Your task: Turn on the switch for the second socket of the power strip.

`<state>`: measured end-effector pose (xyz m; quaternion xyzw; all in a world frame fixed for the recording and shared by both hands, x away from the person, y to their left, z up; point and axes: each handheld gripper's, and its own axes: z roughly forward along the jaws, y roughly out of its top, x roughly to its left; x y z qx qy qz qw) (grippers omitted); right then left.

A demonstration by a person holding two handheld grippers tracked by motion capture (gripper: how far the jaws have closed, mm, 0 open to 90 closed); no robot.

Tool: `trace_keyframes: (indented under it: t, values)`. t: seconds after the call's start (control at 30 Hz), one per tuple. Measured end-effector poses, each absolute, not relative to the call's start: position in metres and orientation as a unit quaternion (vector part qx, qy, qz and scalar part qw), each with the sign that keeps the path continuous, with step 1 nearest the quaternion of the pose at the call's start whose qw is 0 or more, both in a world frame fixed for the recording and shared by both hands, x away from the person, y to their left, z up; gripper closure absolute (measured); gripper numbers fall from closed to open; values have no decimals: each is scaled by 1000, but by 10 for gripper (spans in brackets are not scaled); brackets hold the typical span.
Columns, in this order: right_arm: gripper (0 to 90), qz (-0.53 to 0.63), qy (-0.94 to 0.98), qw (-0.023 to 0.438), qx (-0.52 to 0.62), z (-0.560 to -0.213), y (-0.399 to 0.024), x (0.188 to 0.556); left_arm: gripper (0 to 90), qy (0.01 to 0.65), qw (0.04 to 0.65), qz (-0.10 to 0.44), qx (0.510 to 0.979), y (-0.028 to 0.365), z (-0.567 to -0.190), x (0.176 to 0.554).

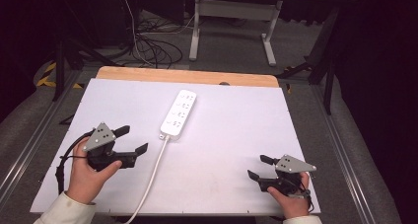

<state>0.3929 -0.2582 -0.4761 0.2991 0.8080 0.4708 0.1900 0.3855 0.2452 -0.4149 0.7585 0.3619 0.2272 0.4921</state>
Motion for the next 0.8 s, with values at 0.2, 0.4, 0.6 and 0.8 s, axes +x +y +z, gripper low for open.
trace_keyframes:
  t: [0.2,0.4,0.6,0.8]
  values:
    - [291,471,808,188,300,-476,-258,393,164,357,499,246,750,254,-433,372]
    - [291,474,807,188,298,-476,-258,393,165,358,501,236,752,267,-455,361]
    - [291,474,807,187,298,-476,-257,392,159,367,523,209,740,282,-471,351]
    - [291,473,807,189,297,-476,-258,392,142,365,513,203,750,292,-480,348]
